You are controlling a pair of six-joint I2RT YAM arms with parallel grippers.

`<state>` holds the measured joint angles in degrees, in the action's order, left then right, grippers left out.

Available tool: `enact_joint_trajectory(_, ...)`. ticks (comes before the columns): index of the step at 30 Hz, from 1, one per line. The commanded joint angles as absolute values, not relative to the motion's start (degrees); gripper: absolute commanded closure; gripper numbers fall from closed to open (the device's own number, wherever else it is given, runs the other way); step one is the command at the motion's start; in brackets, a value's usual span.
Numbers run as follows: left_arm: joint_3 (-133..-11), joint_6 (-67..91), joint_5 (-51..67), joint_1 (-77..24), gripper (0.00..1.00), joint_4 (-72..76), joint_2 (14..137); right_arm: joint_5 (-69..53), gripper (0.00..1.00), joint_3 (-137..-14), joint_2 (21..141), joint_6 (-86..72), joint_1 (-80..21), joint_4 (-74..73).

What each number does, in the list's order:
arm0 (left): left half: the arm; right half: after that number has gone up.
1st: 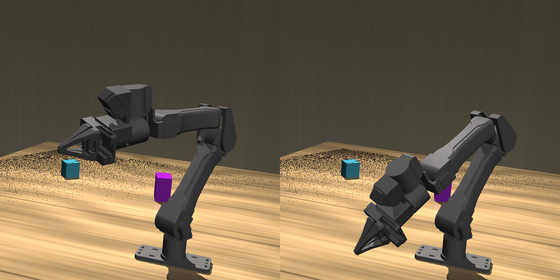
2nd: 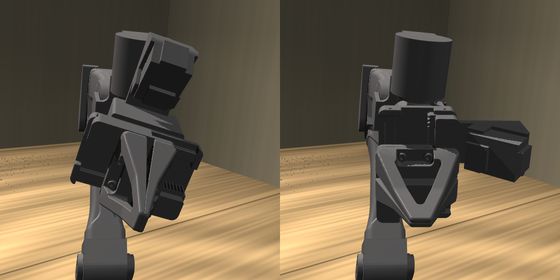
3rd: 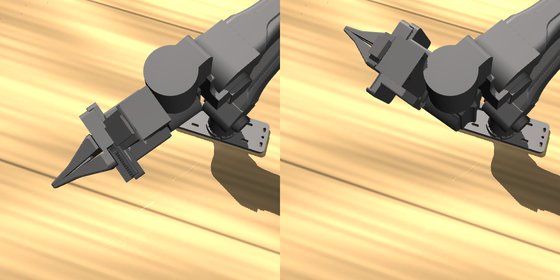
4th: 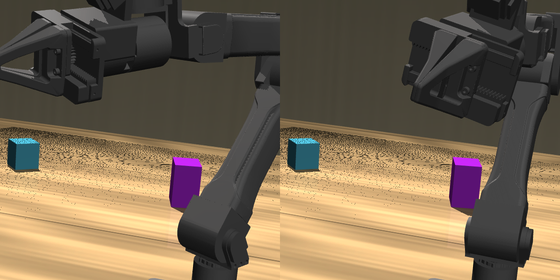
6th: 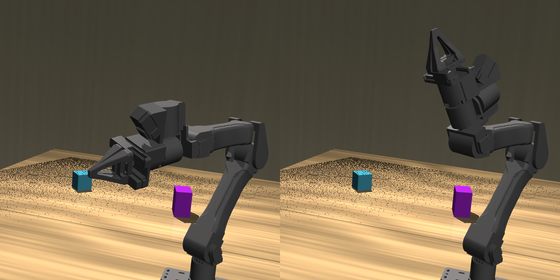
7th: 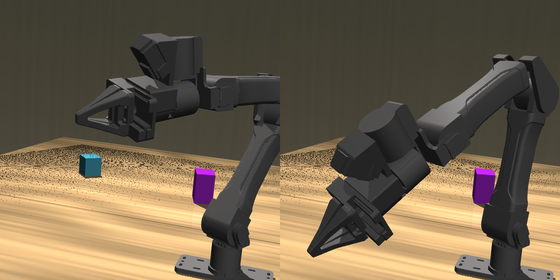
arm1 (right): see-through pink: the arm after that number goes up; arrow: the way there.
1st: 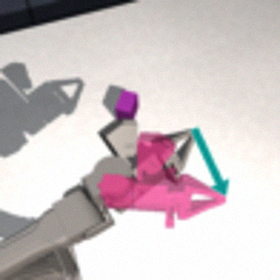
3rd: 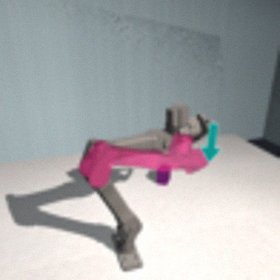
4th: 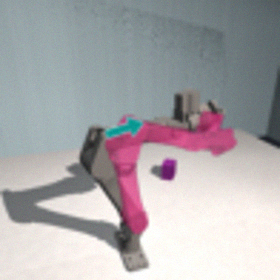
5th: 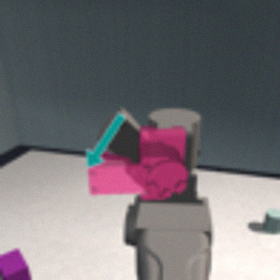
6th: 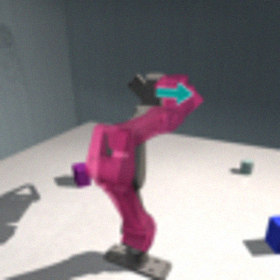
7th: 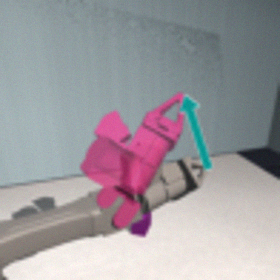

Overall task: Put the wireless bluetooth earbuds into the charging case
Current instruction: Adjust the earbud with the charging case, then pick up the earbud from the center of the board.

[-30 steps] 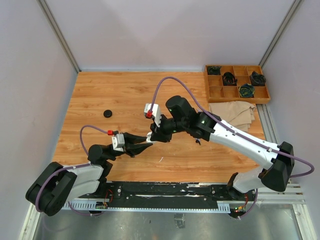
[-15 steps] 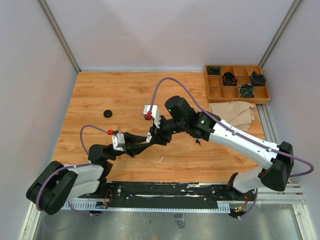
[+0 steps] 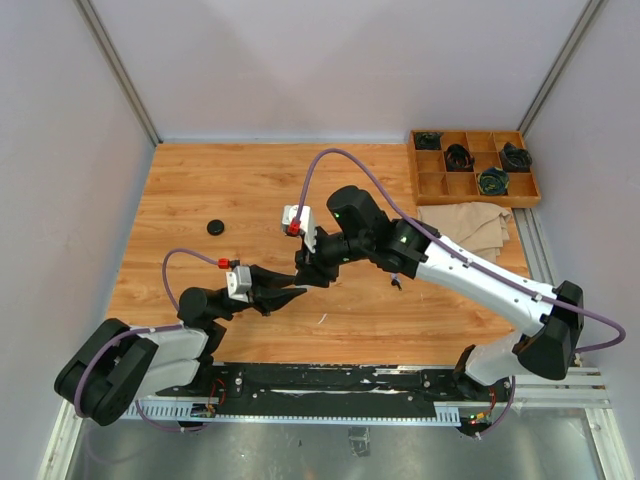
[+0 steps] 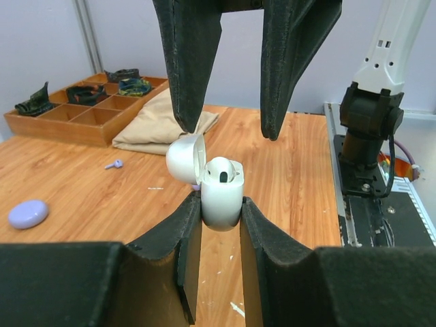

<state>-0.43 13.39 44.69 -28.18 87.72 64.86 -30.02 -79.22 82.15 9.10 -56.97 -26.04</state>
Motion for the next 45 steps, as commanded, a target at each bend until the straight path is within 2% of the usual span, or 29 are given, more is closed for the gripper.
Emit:
enact_joint_trajectory(1, 0.38, 13.02, 43.20, -27.95, 1.00, 94.85, 64.65, -28.61, 0.60, -80.26, 80.62, 10.10, -57.76, -26.25)
enact_joint_trajectory(6, 1.21, 10.94, 36.15, -27.99, 1.00, 90.35, 62.33, -19.96, 0.57, -80.02, 79.20, 10.48, -57.36, -27.87)
enact_joint_trajectory(12, 0.34, 7.52, 25.58, -27.96, 1.00, 76.57, 55.76, -12.25, 0.53, -78.62, 80.22, 10.35, -53.87, -28.51)
enact_joint_trajectory(17, 0.67, 7.35, 18.91, -27.95, 1.00, 72.61, 53.17, -11.52, 0.53, -76.44, 84.06, 8.30, -48.64, -26.86)
enact_joint_trajectory(30, 1.42, 6.94, 16.02, -27.95, 1.00, 71.28, 50.58, -9.83, 0.59, -76.30, 99.69, 8.19, -42.65, -20.26)
enact_joint_trajectory(45, 1.24, 7.23, 17.40, -27.96, 1.00, 71.63, 50.71, -6.86, 0.70, -82.43, 113.27, 7.39, -42.19, -18.94)
